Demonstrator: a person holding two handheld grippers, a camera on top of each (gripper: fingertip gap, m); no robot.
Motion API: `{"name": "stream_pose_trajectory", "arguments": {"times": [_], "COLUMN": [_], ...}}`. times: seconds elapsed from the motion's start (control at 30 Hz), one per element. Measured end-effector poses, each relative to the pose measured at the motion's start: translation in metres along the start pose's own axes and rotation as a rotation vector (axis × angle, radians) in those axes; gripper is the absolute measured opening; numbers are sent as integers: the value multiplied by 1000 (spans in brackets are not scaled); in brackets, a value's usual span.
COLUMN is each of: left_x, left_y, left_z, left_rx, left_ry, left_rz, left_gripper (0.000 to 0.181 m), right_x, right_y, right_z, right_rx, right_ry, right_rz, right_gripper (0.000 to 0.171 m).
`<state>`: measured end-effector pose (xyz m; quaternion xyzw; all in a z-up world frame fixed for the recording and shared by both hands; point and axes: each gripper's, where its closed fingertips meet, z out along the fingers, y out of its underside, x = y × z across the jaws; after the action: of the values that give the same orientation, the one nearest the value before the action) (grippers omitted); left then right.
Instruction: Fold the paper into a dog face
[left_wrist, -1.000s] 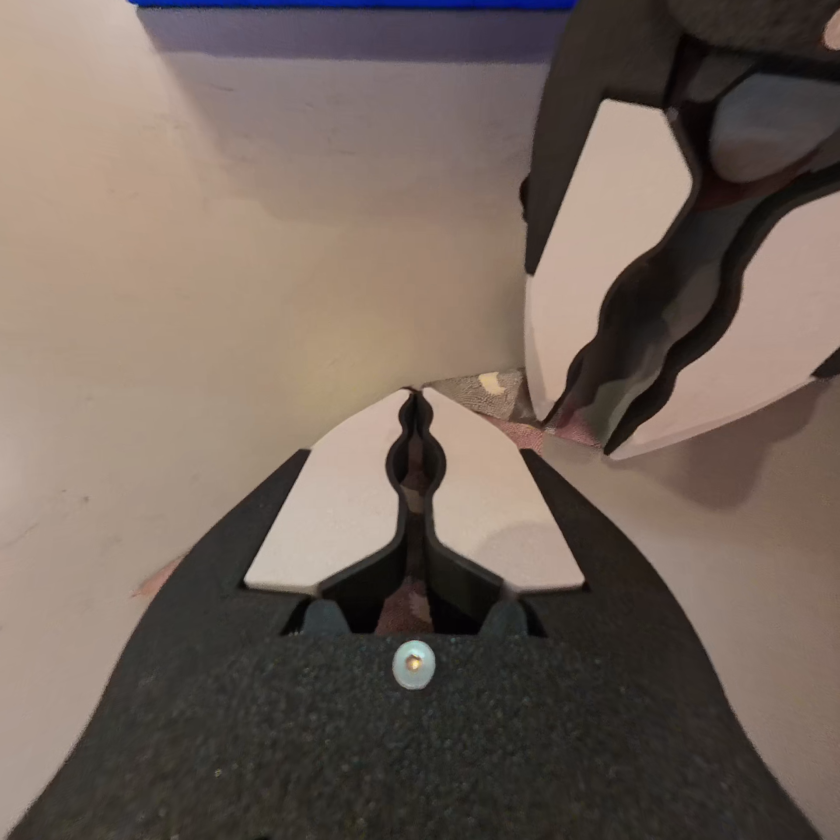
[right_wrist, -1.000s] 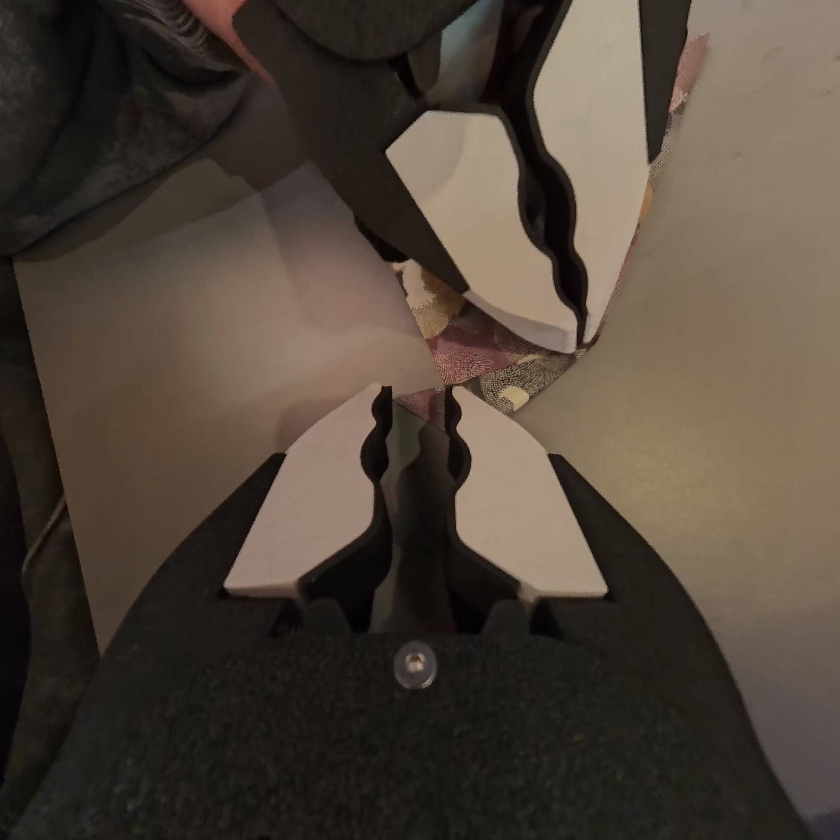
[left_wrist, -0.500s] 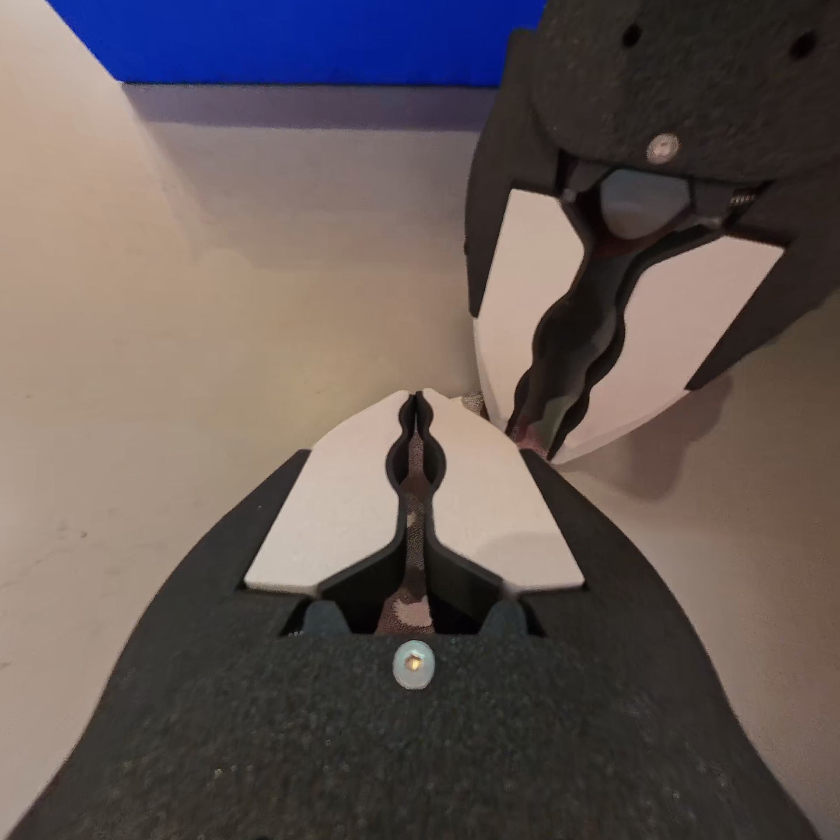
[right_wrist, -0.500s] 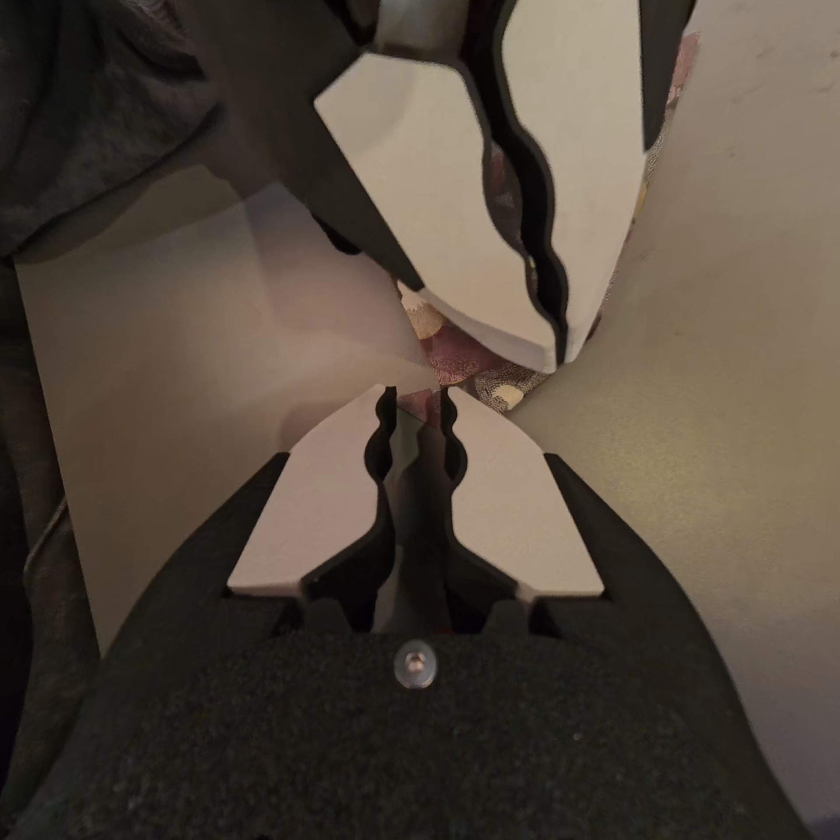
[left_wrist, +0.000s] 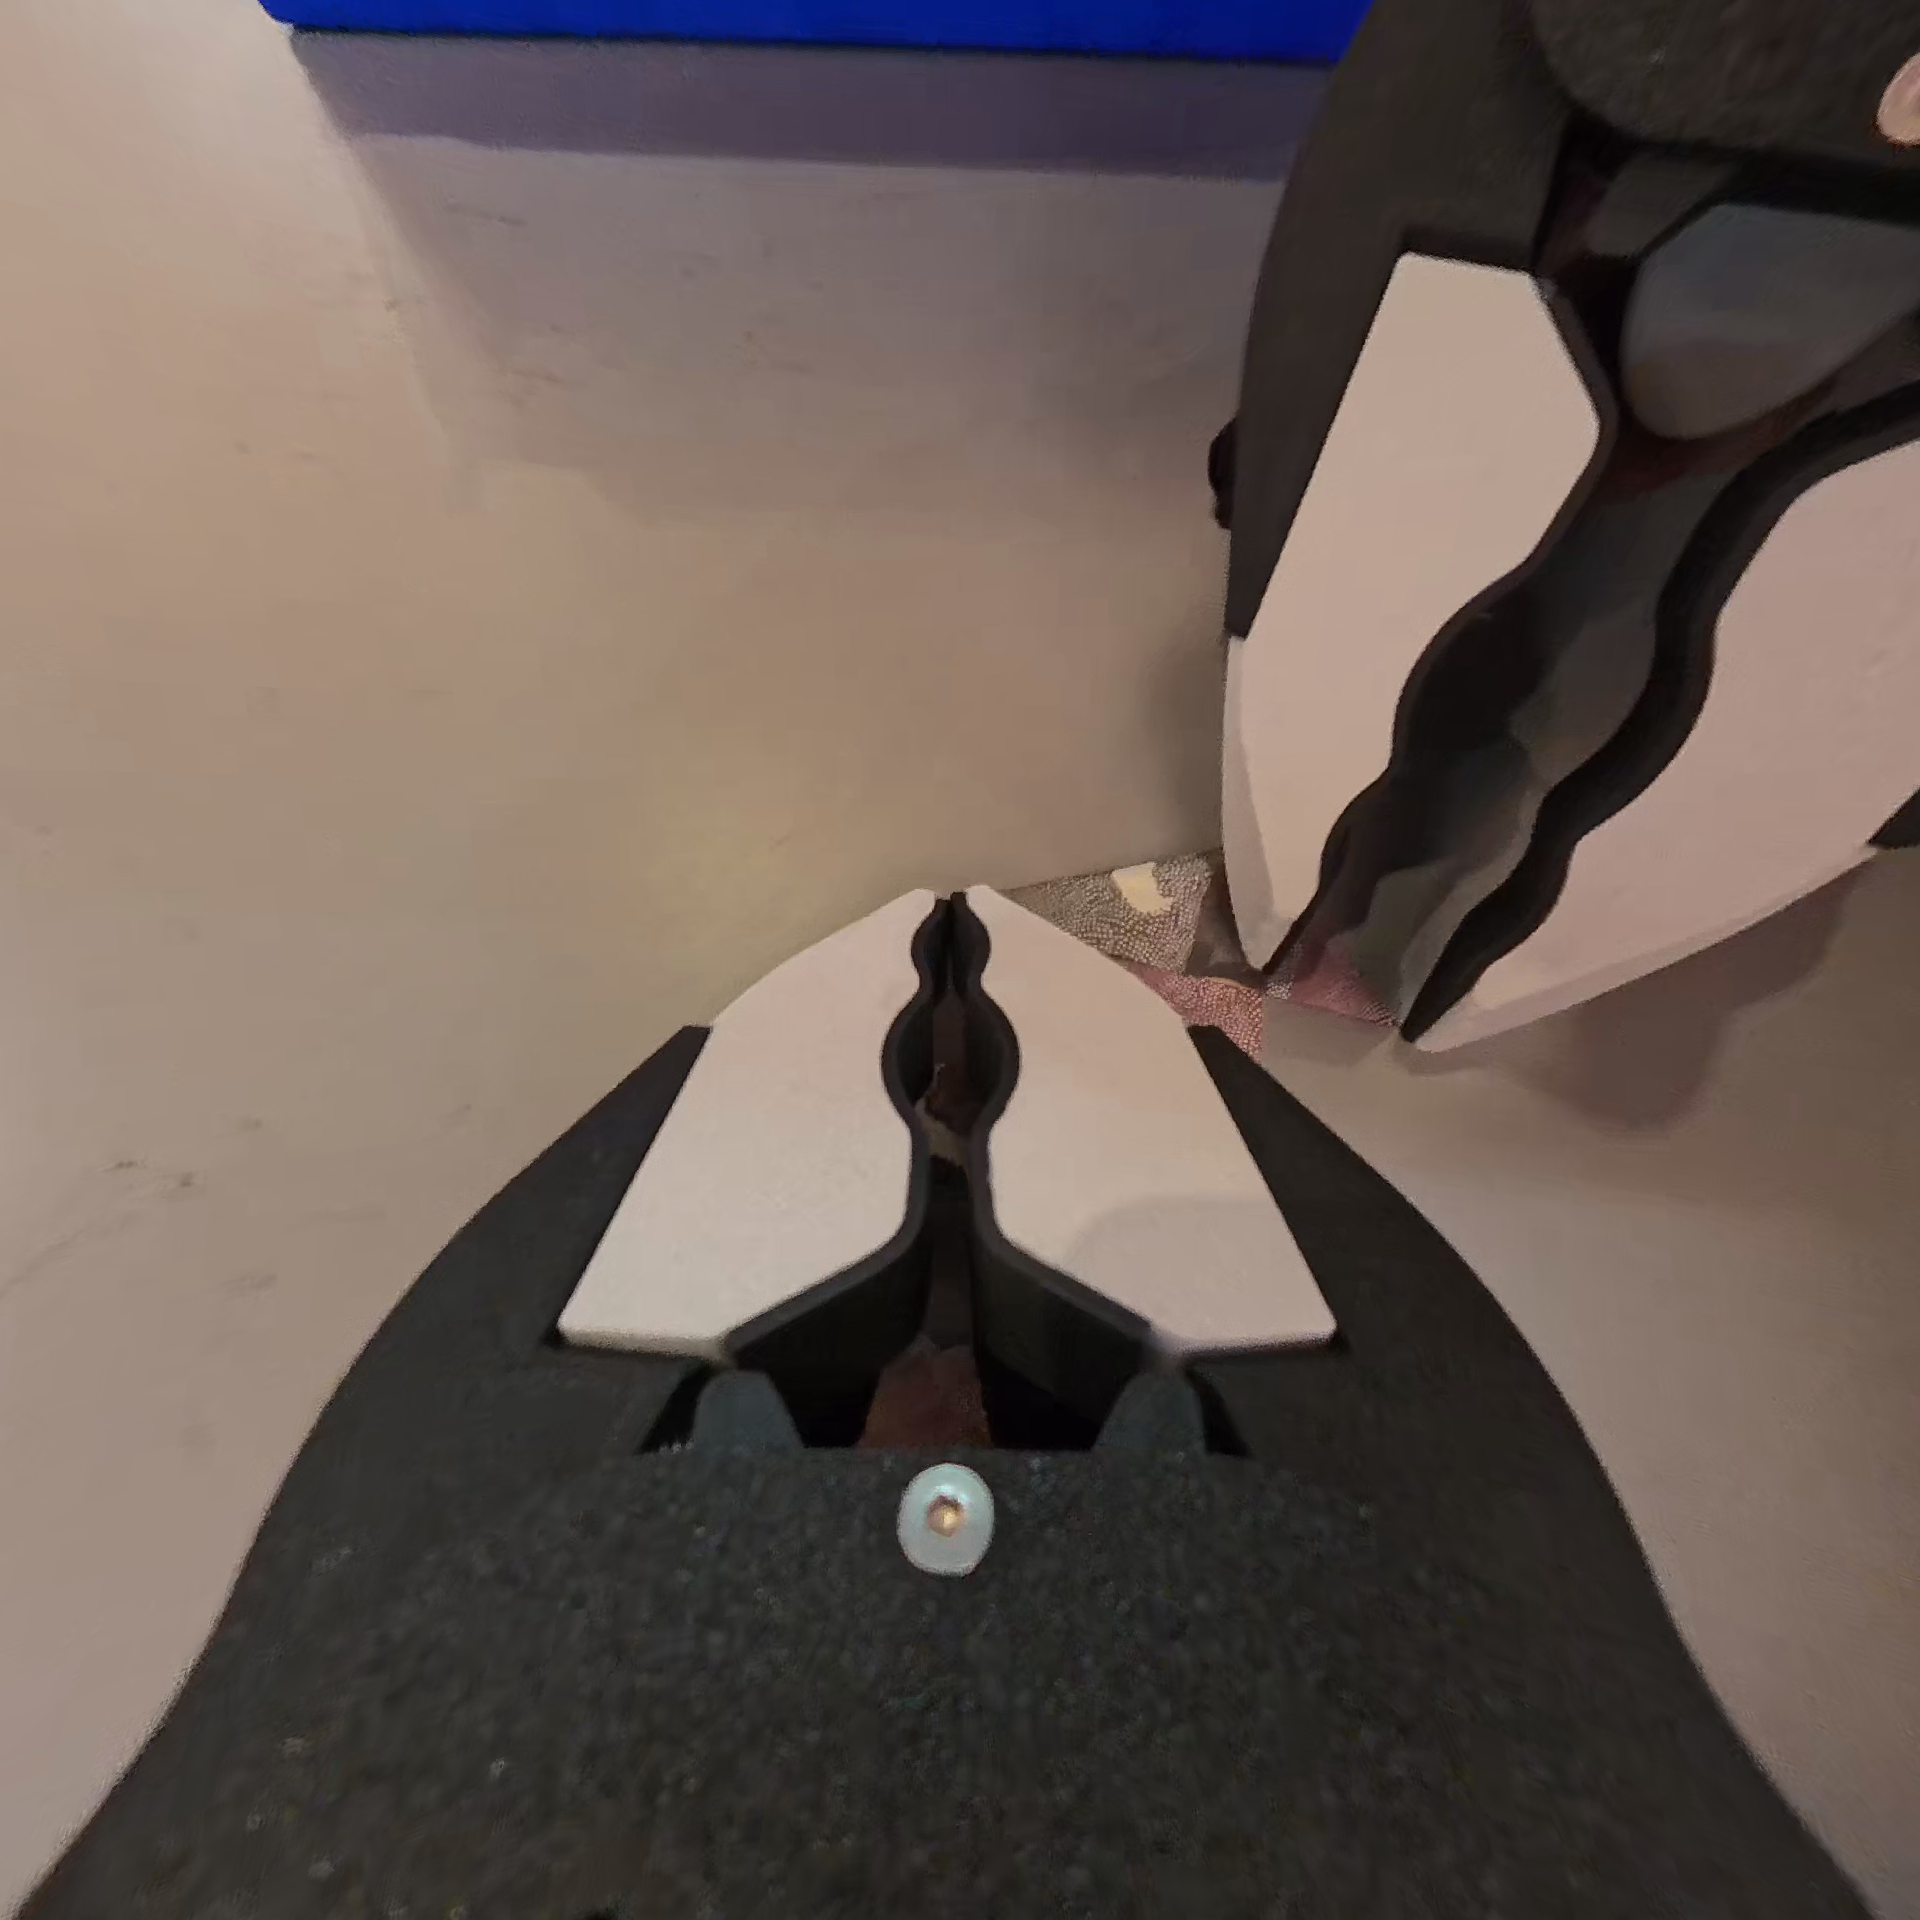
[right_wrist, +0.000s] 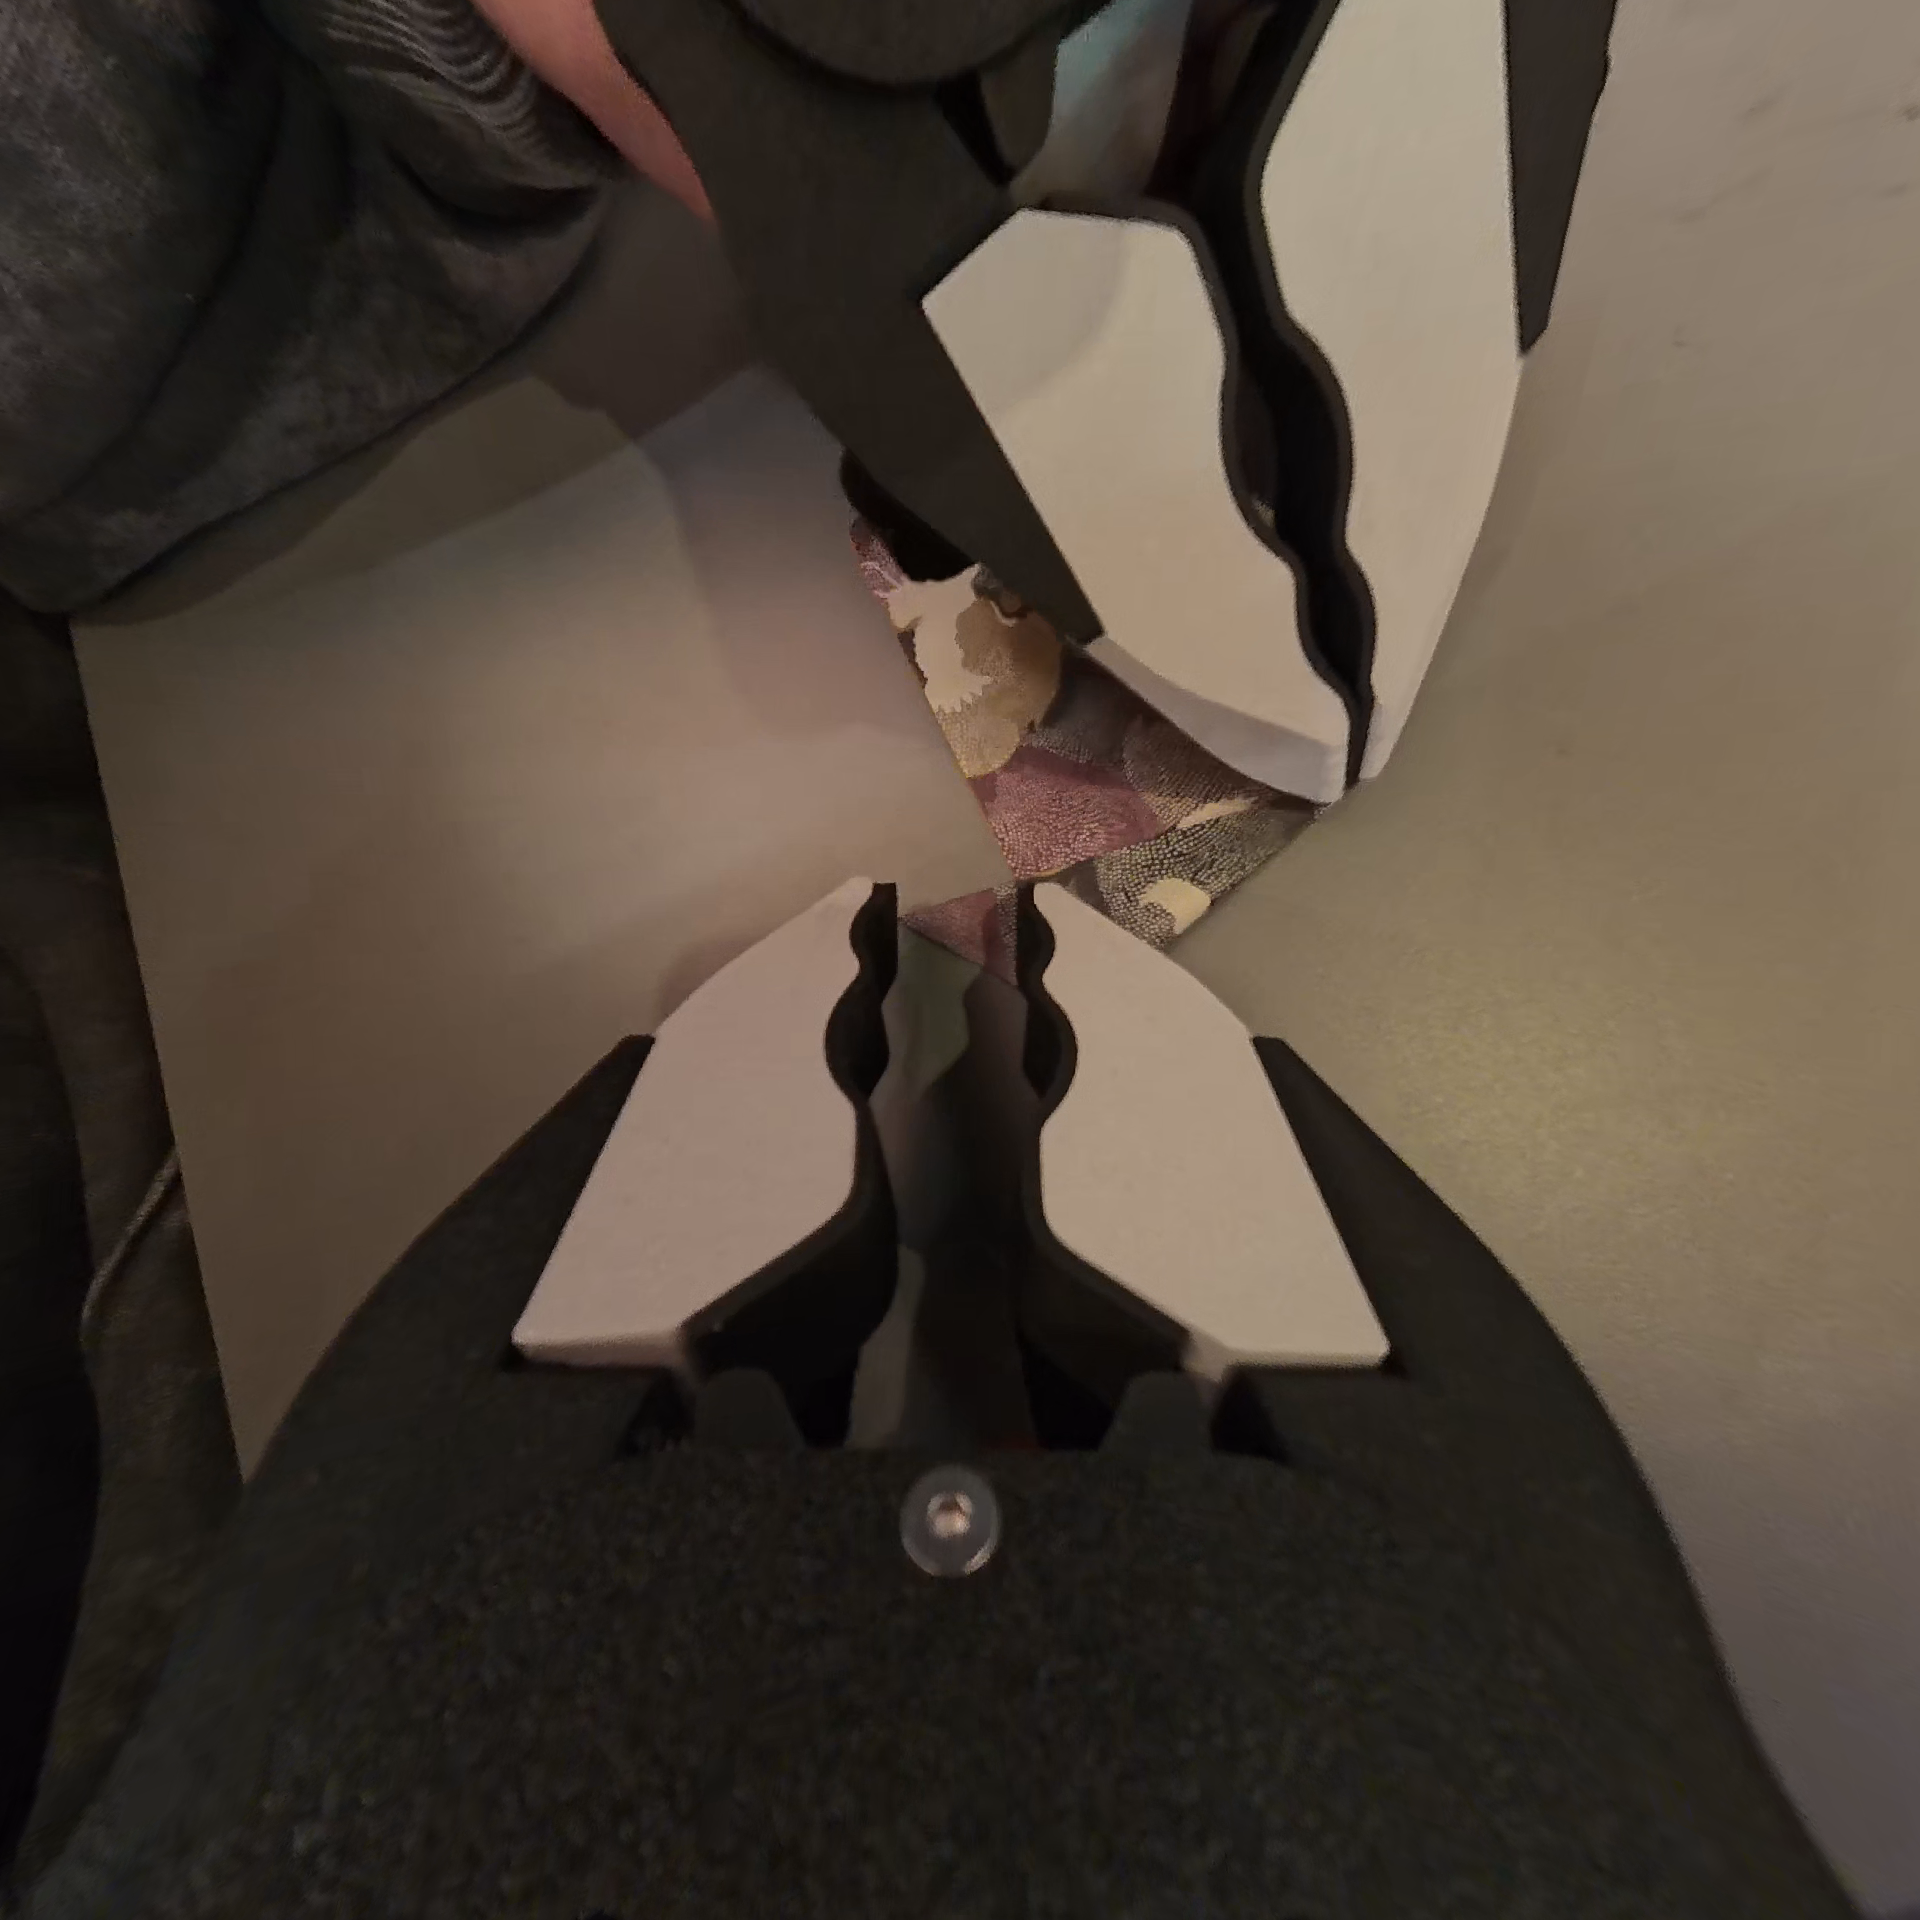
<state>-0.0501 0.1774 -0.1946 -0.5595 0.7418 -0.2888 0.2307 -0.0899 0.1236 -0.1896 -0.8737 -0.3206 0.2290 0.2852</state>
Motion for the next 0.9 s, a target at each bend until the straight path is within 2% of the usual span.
{"name": "stream_pose_trajectory", "arguments": {"times": [0.23,0.4,0.5,0.6,0.73,0.9], "left_x": [0,0,1,1,1,0], "left_y": [0,0,0,0,0,0], "left_z": [0,0,0,0,0,0], "left_rx": [-8,-8,-5,-5,-12,-16], "left_ry": [-17,-14,-6,-7,-20,-27], "left_rz": [19,20,19,19,31,32], "left_gripper": [0,0,0,0,0,0], "right_x": [0,6,25,40,48,51], "right_y": [-2,-23,-25,-20,-13,-10], "right_z": [-1,-15,-21,-18,-7,0], "right_rx": [-3,131,156,125,23,-61], "right_ry": [-11,-27,42,78,157,254], "right_rz": [-4,32,50,73,-30,-154], "right_gripper": [21,22,21,15,1,0]}}
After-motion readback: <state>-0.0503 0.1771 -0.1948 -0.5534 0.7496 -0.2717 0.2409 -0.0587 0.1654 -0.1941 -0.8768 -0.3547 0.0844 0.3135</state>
